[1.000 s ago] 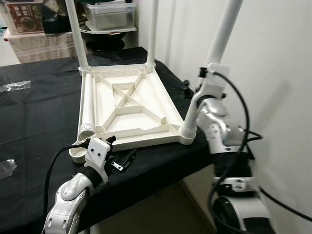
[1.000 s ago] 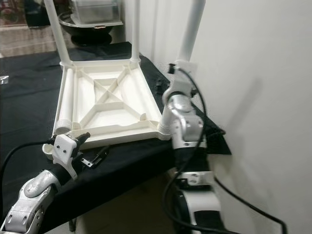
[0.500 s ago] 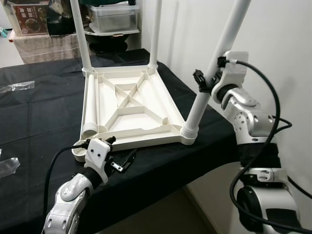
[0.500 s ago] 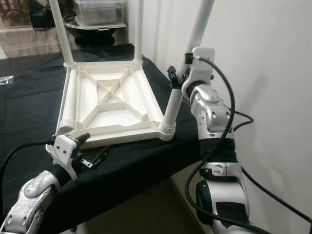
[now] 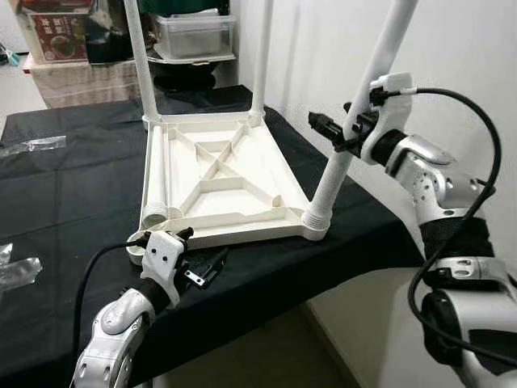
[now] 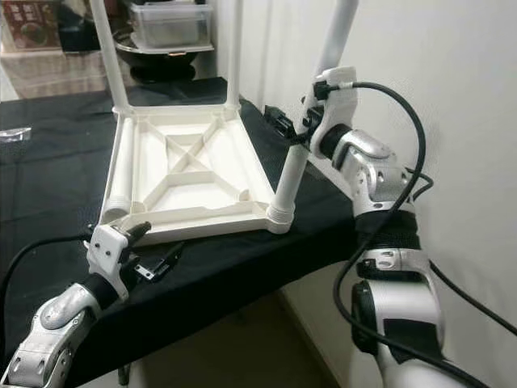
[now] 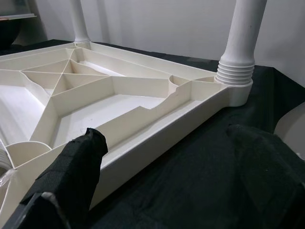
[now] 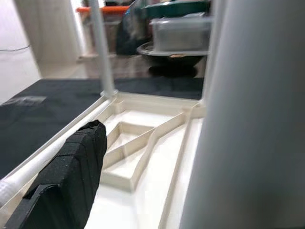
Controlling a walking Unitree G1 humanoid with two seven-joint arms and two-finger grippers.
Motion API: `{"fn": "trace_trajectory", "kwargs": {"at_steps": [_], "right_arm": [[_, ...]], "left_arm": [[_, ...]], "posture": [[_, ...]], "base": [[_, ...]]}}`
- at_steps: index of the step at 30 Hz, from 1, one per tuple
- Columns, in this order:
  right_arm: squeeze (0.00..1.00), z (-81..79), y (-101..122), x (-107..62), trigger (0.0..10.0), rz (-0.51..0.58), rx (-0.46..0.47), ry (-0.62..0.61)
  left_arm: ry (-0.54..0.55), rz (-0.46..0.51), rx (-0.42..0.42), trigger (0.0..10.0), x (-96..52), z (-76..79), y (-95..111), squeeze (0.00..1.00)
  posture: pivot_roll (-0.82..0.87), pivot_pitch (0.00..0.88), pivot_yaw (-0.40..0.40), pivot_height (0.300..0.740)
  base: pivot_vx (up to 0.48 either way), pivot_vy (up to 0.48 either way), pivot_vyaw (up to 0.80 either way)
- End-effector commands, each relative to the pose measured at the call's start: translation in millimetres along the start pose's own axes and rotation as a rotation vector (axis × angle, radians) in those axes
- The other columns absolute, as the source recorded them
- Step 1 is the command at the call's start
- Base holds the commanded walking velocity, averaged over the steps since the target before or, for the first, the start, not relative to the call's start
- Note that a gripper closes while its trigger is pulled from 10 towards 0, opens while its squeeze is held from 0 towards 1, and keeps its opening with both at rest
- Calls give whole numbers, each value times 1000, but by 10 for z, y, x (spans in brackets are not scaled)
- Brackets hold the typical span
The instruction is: Building children table
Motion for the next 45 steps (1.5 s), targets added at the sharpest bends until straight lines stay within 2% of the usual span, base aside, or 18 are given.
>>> {"fn": "trace_trajectory", "kwargs": {"at_steps": [1,11,12,13,14,27,30,33,34,35,36,37,38,40,41,43,45], "right_arm": [[0,-2,-25,-9,10000,-7,-32,58],[0,44,-179,-1,9961,-55,-49,93],[0,63,-218,4,4824,-67,-43,83],[0,63,-218,4,4824,-67,-43,83],[0,83,-252,7,0,-72,-33,76],[0,149,-534,-36,0,-150,-9,22],[0,123,-665,-5,0,-201,12,-38],[0,85,-940,64,0,-330,45,-276],[0,85,-940,64,0,-330,45,-276],[0,-80,-1141,111,0,-412,97,-470],[0,-80,-1141,111,0,-412,97,-470],[0,-238,-1227,147,0,-444,151,-527],[0,-238,-1227,147,0,-444,151,-527],[0,-599,-1317,249,0,-483,227,-573],[0,-599,-1317,249,0,-483,227,-573],[0,-814,-1316,318,0,-495,242,-590],[0,-862,-1313,330,0,-502,241,-602]], "left_arm": [[-1,-8,10,10000,-21,-7,-21,0],[0,-7,13,10000,-20,-8,-20,0],[0,-6,13,10000,-18,-6,-19,0],[0,-6,13,10000,-18,-6,-19,0],[0,-6,14,10000,-18,-4,-18,0],[-1,-9,13,10000,-34,-1,-29,0],[-2,-10,12,10000,-40,1,-35,0],[-3,-11,10,10000,-38,7,-39,0],[-3,-11,10,10000,-38,7,-39,0],[-5,-9,8,10000,-22,15,-34,0],[-5,-9,8,10000,-22,15,-34,0],[-6,-8,6,10000,-14,21,-33,0],[-6,-8,6,10000,-14,21,-33,0],[-12,-6,0,10000,4,46,-29,0],[-12,-6,0,10000,4,46,-29,0],[-15,-4,-2,10000,15,59,-20,0],[-15,-2,-2,10000,17,58,-15,0]], "posture": [[25,0,-98,740],[41,0,-107,740],[45,0,-110,740],[45,0,-110,740],[47,0,-111,740],[51,0,-116,740],[49,0,-114,740],[45,0,-114,740],[45,0,-114,740],[40,0,-105,740],[40,0,-105,740],[39,0,-101,740],[39,0,-101,740],[43,0,-100,740],[43,0,-100,740],[47,0,-111,740],[47,0,-111,740]], "base": [[0,0,0],[0,0,0],[0,0,0],[0,0,0],[0,0,0],[0,0,0],[0,0,0],[0,0,0],[0,0,0],[0,0,0],[0,0,0],[0,0,0],[0,0,0],[0,0,0],[0,0,0],[0,0,0],[0,0,0]]}}
Point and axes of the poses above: a point about 5 cm out from each wrist's last joint towards the gripper, its own x axis pointing out of the wrist towards the gripper, its own y axis along the axis of the wrist's last joint, z = x × y, the point moved 4 cm from there along x, pointing out of the wrist towards the gripper, and after that the axes turned 10 degrees about -x, right-handed, at the moved point
